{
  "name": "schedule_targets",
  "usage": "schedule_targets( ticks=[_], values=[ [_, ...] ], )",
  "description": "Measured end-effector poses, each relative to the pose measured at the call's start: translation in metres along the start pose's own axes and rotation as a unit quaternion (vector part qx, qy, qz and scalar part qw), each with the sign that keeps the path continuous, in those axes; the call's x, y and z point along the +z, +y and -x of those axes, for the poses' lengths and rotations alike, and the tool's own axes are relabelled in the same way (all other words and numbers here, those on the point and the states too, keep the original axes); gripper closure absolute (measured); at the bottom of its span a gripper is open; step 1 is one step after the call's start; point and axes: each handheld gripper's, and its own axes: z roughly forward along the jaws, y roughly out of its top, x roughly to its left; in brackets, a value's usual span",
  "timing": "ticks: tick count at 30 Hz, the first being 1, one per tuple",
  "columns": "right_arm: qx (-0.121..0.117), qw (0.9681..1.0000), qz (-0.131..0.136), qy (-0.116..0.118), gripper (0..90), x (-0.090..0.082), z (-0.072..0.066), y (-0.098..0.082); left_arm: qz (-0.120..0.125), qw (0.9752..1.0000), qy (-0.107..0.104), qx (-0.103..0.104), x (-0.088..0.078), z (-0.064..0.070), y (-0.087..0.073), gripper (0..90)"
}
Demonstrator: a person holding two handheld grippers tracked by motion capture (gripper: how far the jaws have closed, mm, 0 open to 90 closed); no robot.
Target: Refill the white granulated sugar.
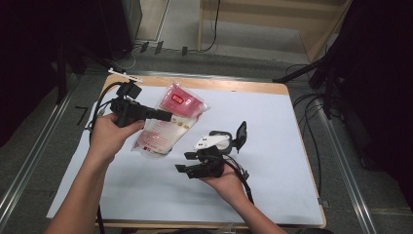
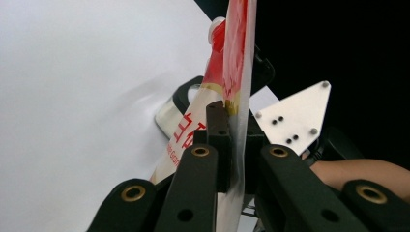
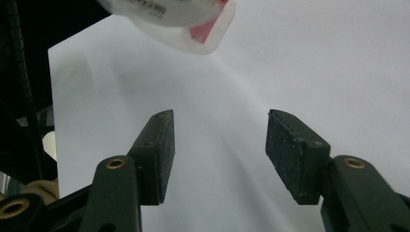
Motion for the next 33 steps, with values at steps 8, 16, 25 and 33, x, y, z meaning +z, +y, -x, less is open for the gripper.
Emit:
schedule_targets(
  ticks=[8,16,25,33],
  values=[
    [-0.01,0.9999,0.002,-0.002,44.3,-0.005,-0.001,0.0,0.012,0.9993,0.032,-0.013,0.001,-0.026,-0.002,89.2],
    [-0.008,1.0,0.002,-0.003,44.3,-0.009,0.0,-0.001,0.02,0.9971,0.07,-0.023,0.02,-0.055,-0.005,89.1],
    [-0.012,0.9998,0.002,-0.014,44.8,-0.012,-0.001,-0.004,0.034,0.9962,0.079,-0.011,0.036,-0.073,-0.007,89.3],
    [-0.01,0.9998,0.003,-0.014,44.7,-0.014,0.0,-0.005,0.034,0.9966,0.072,-0.022,0.038,-0.082,-0.014,88.9]
  ],
)
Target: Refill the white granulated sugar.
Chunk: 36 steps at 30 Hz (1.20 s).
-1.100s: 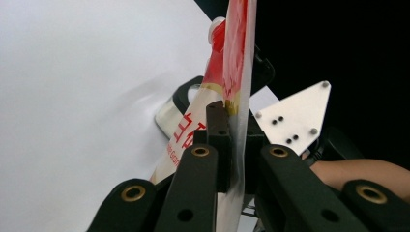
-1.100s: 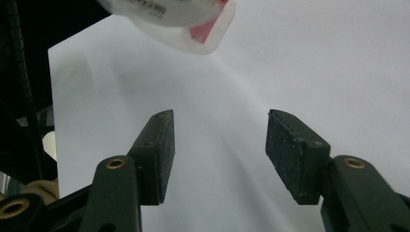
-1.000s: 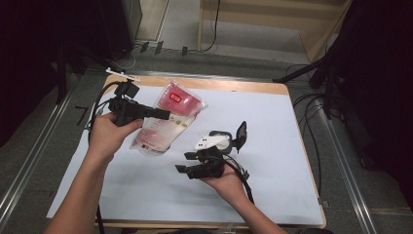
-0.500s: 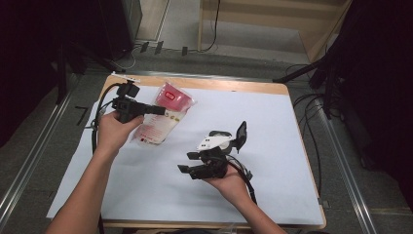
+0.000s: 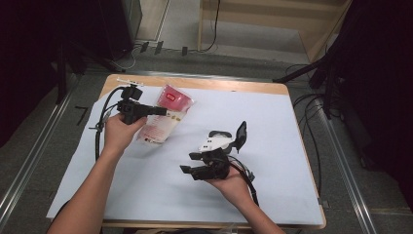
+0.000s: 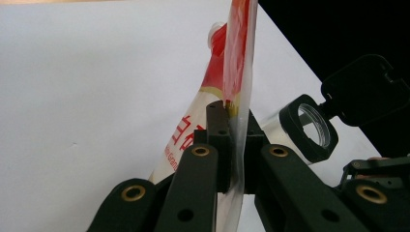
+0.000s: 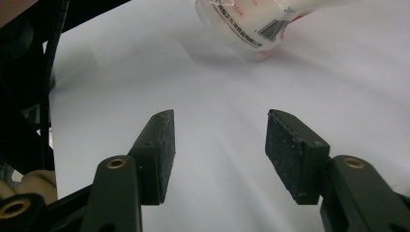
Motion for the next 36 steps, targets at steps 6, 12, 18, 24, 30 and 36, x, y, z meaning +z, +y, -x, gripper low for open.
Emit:
schedule_targets(
  ticks=[6,12,18,24,30,36],
  values=[
    [0.002,1.0,-0.005,-0.002,45.1,-0.005,0.001,0.0,-0.004,1.0,0.003,0.0,-0.01,0.003,-0.009,87.5],
    [0.0,1.0,-0.006,0.0,45.3,-0.013,0.002,0.001,0.003,0.9999,0.006,-0.013,-0.02,0.004,-0.018,85.7],
    [0.005,1.0,-0.005,-0.002,45.3,-0.022,0.005,0.002,0.005,0.9999,0.007,-0.008,-0.031,0.003,-0.029,84.9],
    [0.002,0.9999,-0.009,-0.006,45.3,-0.028,0.005,0.001,0.005,1.0,-0.004,0.002,-0.039,0.005,-0.041,83.0],
    [0.0,0.9998,-0.014,-0.014,45.3,-0.035,0.006,-0.003,0.008,0.9999,-0.009,-0.001,-0.049,0.004,-0.052,79.3],
    [0.01,0.9998,-0.008,-0.016,46.0,-0.039,0.013,-0.001,0.015,0.9996,-0.024,0.001,-0.062,0.002,-0.062,70.1]
  ],
)
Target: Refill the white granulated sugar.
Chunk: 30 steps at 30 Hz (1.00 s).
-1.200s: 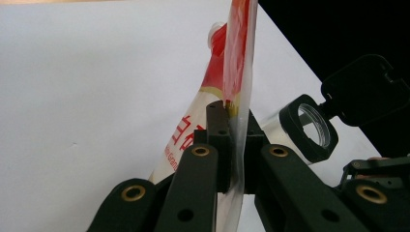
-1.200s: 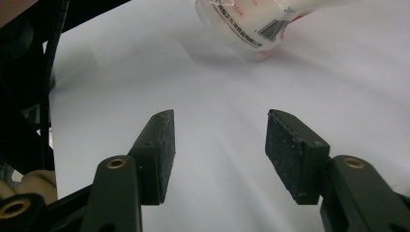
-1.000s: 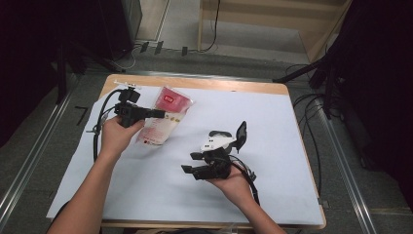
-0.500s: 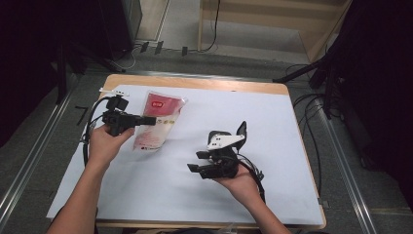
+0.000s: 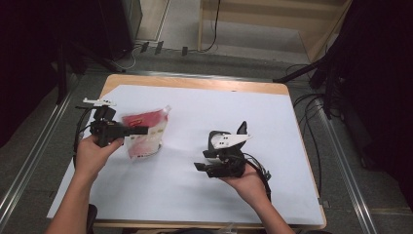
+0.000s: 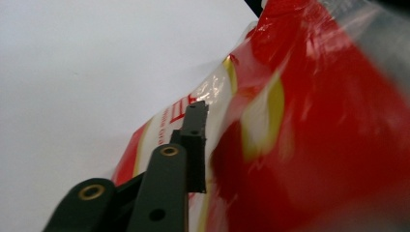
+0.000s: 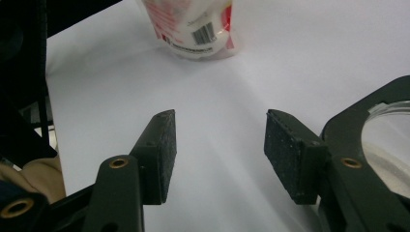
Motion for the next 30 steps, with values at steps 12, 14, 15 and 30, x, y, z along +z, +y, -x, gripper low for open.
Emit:
schedule_targets(
  ticks=[12,14,15,30],
  values=[
    [-0.008,0.9999,-0.009,-0.001,49.0,0.001,0.002,0.005,-0.015,0.9998,0.011,0.003,-0.013,0.0,-0.009,61.3],
    [-0.012,0.9999,-0.005,-0.001,50.4,-0.001,0.003,0.006,-0.017,0.9997,0.016,0.004,-0.017,0.001,-0.011,60.3],
    [-0.009,0.9999,-0.005,-0.001,51.9,-0.003,0.003,0.007,-0.016,0.9997,0.018,0.005,-0.019,0.001,-0.012,59.8],
    [0.022,0.9995,-0.018,0.01,73.6,-0.015,0.015,0.014,0.02,0.9991,0.035,-0.017,-0.067,-0.013,-0.032,47.1]
  ],
)
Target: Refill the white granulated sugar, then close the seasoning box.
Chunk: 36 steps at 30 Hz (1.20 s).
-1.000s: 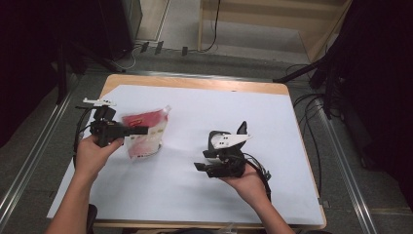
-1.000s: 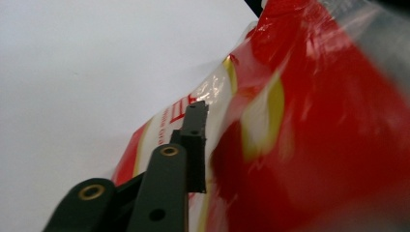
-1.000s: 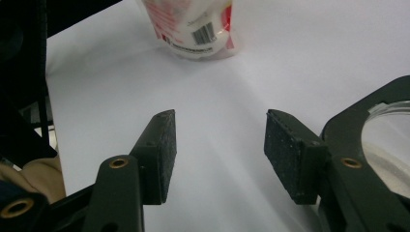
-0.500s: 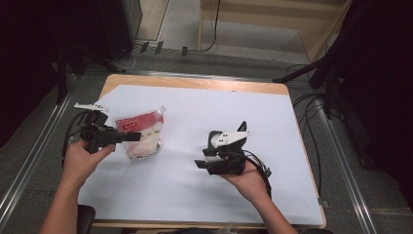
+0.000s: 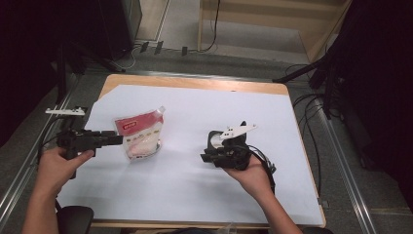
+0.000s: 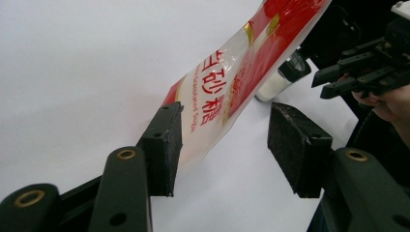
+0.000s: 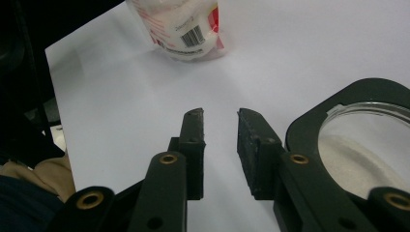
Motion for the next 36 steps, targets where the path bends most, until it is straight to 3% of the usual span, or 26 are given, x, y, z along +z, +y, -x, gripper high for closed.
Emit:
schedule_targets(
  ticks=[6,12,19,23,32,36],
  values=[
    [0.0,1.0,-0.005,0.001,81.1,-0.003,0.002,0.001,0.014,0.9993,0.023,-0.025,-0.009,-0.013,-0.003,48.0],
    [0.006,0.9999,-0.008,0.003,90.0,-0.01,0.006,0.003,0.003,0.9989,0.046,-0.009,0.001,-0.015,-0.002,46.9],
    [0.004,1.0,0.006,-0.006,90.0,-0.026,0.01,0.011,0.006,0.9981,0.062,-0.005,0.009,-0.017,-0.002,46.0],
    [0.002,0.9998,0.01,-0.016,90.0,-0.038,0.013,0.013,-0.005,0.9973,0.074,0.006,0.014,-0.016,-0.001,46.6],
    [0.009,0.9985,0.037,-0.039,90.0,-0.068,0.022,0.022,0.003,0.997,0.075,0.016,0.016,-0.013,-0.002,45.7],
    [0.015,0.9976,0.044,-0.051,90.0,-0.081,0.029,0.022,0.001,0.9977,0.066,0.015,0.018,-0.013,-0.002,45.6]
  ],
)
